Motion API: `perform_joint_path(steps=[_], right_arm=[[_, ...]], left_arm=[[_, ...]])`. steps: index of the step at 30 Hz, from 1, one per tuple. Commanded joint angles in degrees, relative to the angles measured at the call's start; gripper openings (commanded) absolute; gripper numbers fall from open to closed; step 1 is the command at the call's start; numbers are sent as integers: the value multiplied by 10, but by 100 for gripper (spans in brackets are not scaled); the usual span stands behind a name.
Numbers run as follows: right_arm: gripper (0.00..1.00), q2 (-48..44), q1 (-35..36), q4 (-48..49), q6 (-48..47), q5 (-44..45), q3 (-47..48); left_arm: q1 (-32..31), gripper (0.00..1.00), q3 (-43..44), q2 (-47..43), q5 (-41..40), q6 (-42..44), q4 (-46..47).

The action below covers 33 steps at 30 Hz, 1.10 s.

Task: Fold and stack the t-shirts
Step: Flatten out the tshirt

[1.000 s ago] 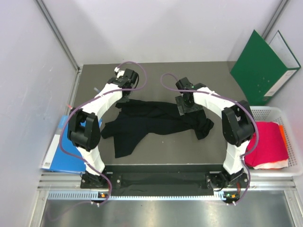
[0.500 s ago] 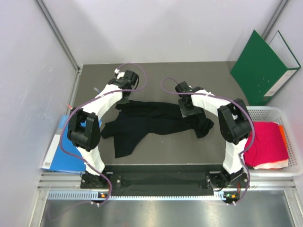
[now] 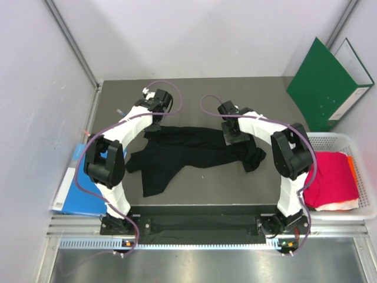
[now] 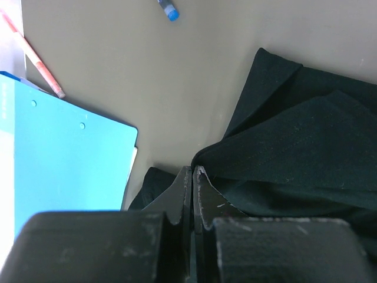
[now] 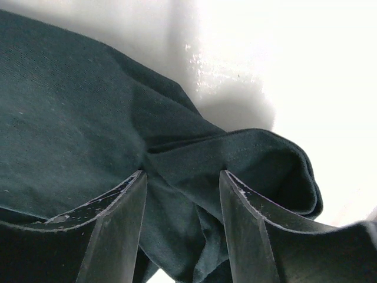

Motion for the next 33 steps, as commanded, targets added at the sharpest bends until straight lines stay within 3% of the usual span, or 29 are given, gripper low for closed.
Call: perform_joint_path(steps=[1, 8, 13, 22, 33], right_arm=[[53, -6, -3, 28, 9, -4, 38], [52, 20, -4, 36, 8, 1, 53], [45, 60, -5, 39, -1, 19, 61], [16, 46, -9, 18, 4, 54, 74], [14, -41, -20, -12, 29, 53, 56]], left_arm=[[1, 0, 0, -3, -1, -5, -3], [0, 0, -3, 5, 2, -4, -5], [0, 0, 1, 11, 1, -3, -6], [0, 0, 7, 17, -5, 2, -8], [0, 0, 30, 43, -16, 22, -10]])
